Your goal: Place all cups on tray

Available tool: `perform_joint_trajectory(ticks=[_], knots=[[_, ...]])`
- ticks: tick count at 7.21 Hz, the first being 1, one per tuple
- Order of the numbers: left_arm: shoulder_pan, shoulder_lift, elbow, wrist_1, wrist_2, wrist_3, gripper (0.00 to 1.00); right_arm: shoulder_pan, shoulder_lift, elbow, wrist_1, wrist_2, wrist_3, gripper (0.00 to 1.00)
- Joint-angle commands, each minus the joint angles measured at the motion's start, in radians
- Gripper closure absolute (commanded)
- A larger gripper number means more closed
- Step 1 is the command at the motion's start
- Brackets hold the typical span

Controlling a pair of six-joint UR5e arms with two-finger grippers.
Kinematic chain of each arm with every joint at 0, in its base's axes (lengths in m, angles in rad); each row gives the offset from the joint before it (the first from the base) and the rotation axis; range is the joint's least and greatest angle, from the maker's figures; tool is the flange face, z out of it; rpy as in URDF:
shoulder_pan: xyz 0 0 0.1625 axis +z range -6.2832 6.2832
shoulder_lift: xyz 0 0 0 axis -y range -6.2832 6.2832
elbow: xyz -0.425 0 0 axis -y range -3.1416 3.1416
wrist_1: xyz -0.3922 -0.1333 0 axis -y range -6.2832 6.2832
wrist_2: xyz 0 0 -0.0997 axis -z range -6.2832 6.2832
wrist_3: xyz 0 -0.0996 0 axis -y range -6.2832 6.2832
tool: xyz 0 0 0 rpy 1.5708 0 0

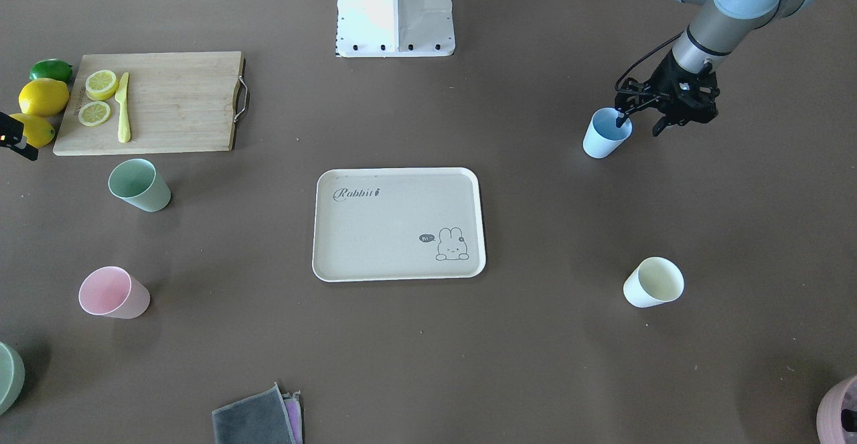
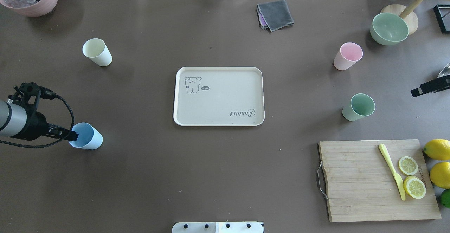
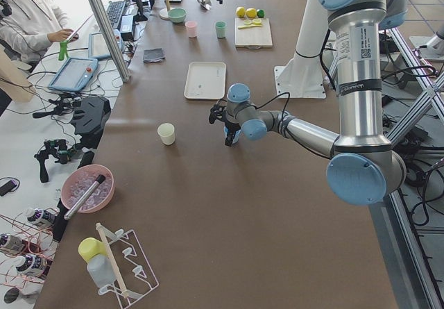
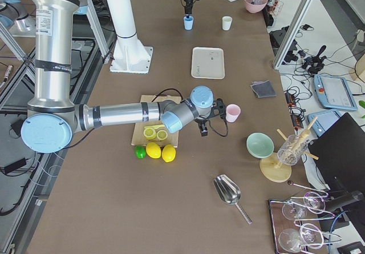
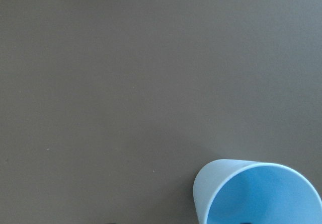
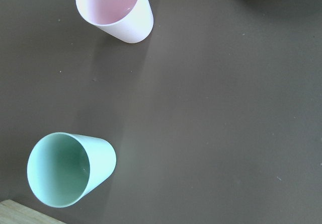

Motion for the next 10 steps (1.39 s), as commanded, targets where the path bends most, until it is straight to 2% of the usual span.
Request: perform_joint_trajectory(ticks=[1,2,5,7,8,9,10], knots=[[0.011,-0.012,0.001,-0.003,0.0,-0.026,1.0,-0.049,0.042,-0.009,-0.007,-0.027,0.073,0.1],[0.011,-0.04,-0.015,-0.001,-0.001,-0.093,1.0,-0.078,0.065,-0.016,-0.007,-0.042,0.128,0.1],[0.011,-0.249,0.011,0.035,-0.001,-0.181,1.0,-0.165,0.102,-0.019,-0.004,-0.076,0.24,0.1],[0.012,-0.491,0.092,0.179,0.005,-0.26,1.0,-0.22,0.119,-0.041,-0.001,-0.114,0.287,0.1],[0.024,-0.543,0.127,0.208,0.009,-0.276,1.0,-0.227,0.118,-0.047,-0.002,-0.113,0.285,0.12],[0.029,-0.57,0.154,0.209,0.011,-0.276,1.0,-0.237,0.119,-0.068,0.001,-0.113,0.287,0.24],[0.029,-0.603,0.196,0.209,0.011,-0.276,1.0,-0.248,0.122,-0.072,0.001,-0.113,0.287,0.53]])
